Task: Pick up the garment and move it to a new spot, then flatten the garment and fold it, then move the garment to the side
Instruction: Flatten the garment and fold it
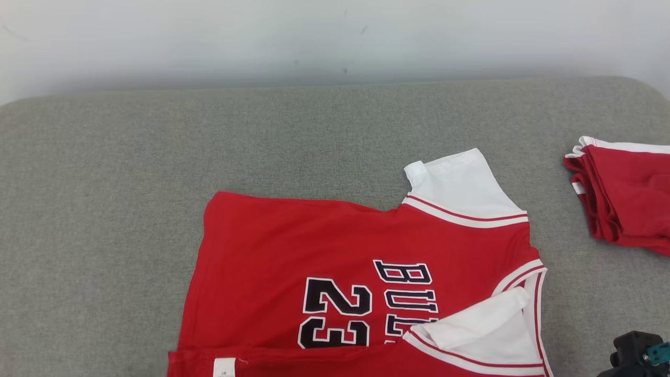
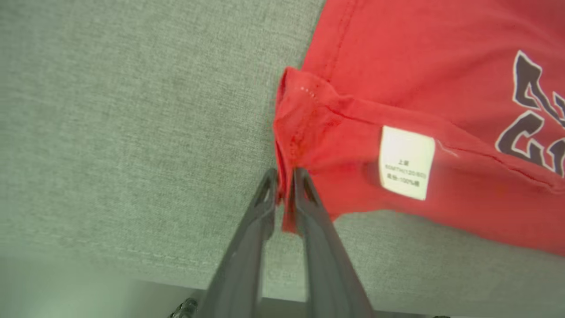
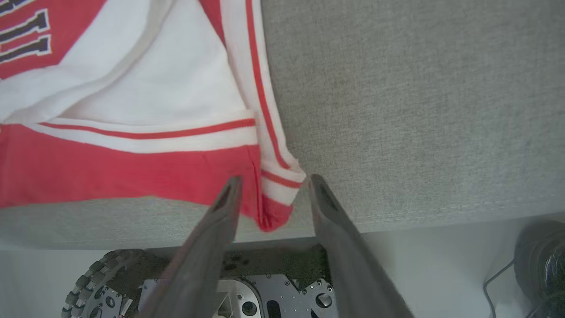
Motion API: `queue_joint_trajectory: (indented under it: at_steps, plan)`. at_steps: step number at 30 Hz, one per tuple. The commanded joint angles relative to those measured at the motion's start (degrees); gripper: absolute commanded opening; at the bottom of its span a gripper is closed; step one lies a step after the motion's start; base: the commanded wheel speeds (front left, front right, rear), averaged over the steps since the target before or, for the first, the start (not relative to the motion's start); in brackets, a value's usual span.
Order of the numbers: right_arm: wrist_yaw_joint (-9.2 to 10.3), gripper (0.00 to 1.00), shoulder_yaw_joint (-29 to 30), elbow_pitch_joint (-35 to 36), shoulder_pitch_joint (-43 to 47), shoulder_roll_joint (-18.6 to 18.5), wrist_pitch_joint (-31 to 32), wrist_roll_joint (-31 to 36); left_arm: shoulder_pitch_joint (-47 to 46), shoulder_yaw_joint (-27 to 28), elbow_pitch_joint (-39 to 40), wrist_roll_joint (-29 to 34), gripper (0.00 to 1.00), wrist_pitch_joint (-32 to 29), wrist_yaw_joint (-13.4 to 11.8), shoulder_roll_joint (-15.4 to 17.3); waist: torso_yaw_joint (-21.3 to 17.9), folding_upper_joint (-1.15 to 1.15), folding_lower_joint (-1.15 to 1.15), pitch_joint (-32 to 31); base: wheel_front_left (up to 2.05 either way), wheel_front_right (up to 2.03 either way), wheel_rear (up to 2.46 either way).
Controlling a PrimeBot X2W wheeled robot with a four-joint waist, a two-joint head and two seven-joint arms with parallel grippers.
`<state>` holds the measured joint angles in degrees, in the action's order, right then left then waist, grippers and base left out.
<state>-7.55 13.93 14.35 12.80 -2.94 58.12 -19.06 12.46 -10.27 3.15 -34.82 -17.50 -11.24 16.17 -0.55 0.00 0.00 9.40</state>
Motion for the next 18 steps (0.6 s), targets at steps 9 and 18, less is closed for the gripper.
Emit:
queue_joint_trajectory:
  at_steps: [9,18]
  plan:
    - [0.15,1.0,1.88,2.18,-2.32,0.08,-7.0,0.51,0.8,1.73,1.11,0.86,1.0,4.38,-0.6,-0.15,0.95,0.0,0.0,-2.0,0.0,0.0,0.0]
    - [0.15,1.0,-1.8,-2.04,-8.63,0.07,-31.21,-0.78,-4.76,1.85,0.84,5.46,1.0,26.74,6.08,-2.17,1.82,0.0,0.0,-4.49,0.0,0.0,0.0]
